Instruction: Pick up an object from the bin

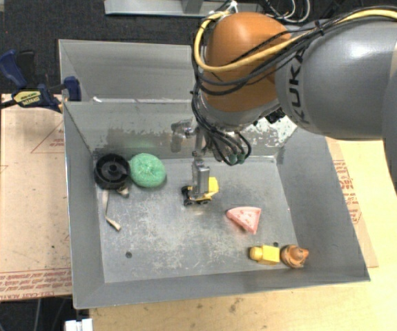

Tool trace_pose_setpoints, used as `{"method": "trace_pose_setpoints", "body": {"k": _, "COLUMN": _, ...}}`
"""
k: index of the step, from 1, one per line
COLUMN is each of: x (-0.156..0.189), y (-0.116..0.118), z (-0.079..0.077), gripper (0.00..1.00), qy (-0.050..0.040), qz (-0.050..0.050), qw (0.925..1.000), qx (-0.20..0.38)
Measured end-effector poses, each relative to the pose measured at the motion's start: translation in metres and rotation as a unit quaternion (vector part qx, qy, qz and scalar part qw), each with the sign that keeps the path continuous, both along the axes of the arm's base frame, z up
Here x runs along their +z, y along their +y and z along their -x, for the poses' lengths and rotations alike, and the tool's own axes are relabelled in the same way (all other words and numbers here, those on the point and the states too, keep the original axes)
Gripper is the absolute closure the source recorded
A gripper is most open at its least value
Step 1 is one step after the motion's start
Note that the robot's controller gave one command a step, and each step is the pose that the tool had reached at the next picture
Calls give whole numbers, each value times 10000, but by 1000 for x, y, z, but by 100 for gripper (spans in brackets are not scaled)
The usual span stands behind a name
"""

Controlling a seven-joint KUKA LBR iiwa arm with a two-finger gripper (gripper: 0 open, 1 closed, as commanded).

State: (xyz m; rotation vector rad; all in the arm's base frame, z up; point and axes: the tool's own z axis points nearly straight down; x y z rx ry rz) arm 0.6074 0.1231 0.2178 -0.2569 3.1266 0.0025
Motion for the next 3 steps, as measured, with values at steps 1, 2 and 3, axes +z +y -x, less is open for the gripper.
{"method": "trace_pose_setpoints", "body": {"k": 1, "x": 6, "y": -18, "z": 21, "gripper": 0, "qy": 11, "qz": 7, "qw": 9999, "qx": 142}}
{"method": "trace_pose_setpoints", "body": {"k": 2, "x": -25, "y": -73, "z": 26, "gripper": 0, "qy": -3, "qz": 0, "qw": 9992, "qx": 399}}
{"method": "trace_pose_setpoints", "body": {"k": 3, "x": -80, "y": -73, "z": 7, "gripper": 0, "qy": -9, "qz": 31, "qw": 9983, "qx": 581}}
